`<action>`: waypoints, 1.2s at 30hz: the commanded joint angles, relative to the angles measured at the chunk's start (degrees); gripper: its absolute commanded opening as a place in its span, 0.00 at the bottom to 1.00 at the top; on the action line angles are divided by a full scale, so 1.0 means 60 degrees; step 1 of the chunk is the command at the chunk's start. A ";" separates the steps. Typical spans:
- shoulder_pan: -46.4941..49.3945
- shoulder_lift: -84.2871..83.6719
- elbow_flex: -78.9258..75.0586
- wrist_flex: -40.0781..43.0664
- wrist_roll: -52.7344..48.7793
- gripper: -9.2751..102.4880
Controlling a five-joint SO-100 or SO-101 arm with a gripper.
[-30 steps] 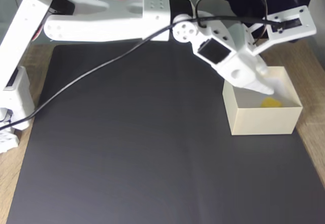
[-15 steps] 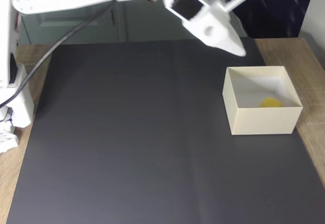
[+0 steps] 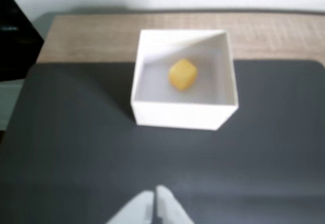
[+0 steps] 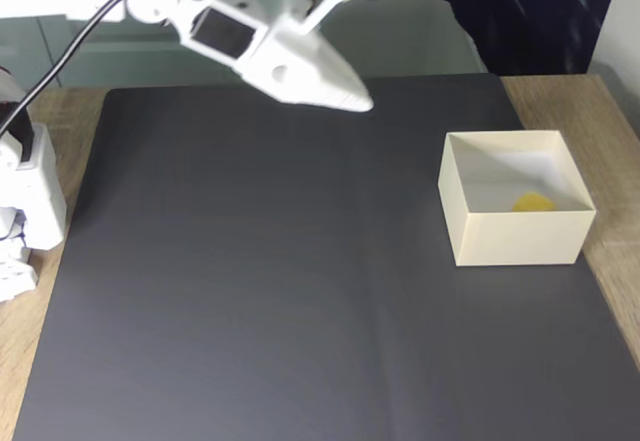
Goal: Grasp a cube block and put it in the white box.
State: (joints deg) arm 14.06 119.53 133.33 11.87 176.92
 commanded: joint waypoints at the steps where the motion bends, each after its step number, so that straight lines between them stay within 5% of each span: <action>1: 0.0059 0.1392 0.1245 -0.0425 -0.0073 0.08; 22: 0.0044 0.5713 0.4922 0.0439 -0.0117 0.09; 36: 0.0029 1.0562 0.6782 0.3838 -0.0190 0.08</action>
State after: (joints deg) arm 14.50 177.80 173.50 31.99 176.13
